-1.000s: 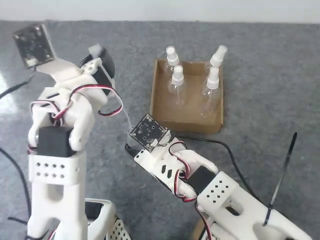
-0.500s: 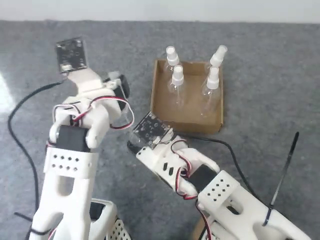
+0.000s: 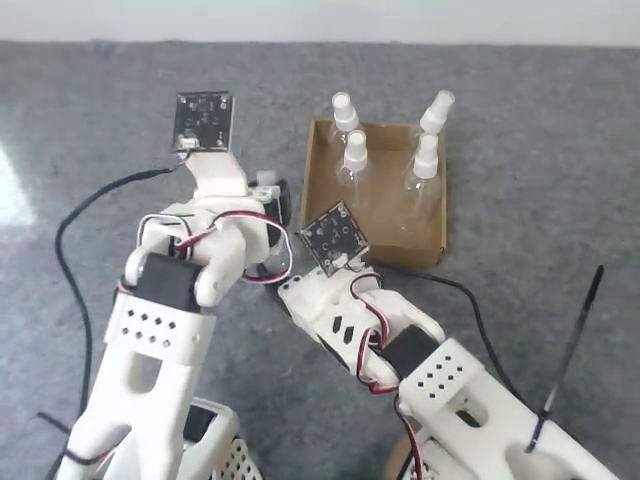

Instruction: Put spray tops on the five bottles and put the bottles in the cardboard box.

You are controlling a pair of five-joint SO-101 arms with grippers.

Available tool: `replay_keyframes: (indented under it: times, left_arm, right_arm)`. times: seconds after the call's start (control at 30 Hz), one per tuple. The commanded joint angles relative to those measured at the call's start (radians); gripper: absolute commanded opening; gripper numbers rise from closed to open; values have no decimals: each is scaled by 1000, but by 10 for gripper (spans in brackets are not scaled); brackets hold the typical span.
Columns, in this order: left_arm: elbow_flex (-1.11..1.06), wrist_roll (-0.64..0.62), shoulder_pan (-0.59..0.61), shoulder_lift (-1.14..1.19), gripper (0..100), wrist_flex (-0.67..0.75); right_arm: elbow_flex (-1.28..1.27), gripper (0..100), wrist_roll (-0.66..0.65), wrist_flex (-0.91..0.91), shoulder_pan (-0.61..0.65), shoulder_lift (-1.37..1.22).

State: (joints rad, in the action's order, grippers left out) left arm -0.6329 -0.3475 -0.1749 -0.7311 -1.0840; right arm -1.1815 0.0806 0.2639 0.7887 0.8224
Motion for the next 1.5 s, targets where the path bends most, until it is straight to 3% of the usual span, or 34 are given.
replay_keyframes:
  times: [0.0,0.27,0.43,0.6,0.83,1.13,1.47]
  left_arm:
    - [22,15,2,-12,12,-43]
    - [18,63,-57,-25,12,-81]
    - [10,66,-61,-161,12,-121]
    - [-87,126,-63,-232,14,-52]
    - [-107,127,-61,-213,125,-17]
    - [84,129,-54,-222,171,-25]
    - [185,130,86,-38,167,43]
  right_arm:
    - [-2,6,14,-50,-42,25]
    - [-17,6,12,-71,-48,25]
    - [-18,6,12,-70,-48,25]
    - [-18,6,12,-70,-48,25]
    - [-34,6,12,-79,-48,35]
    - [-40,6,12,-79,-47,35]
    - [-40,6,12,-77,-42,35]
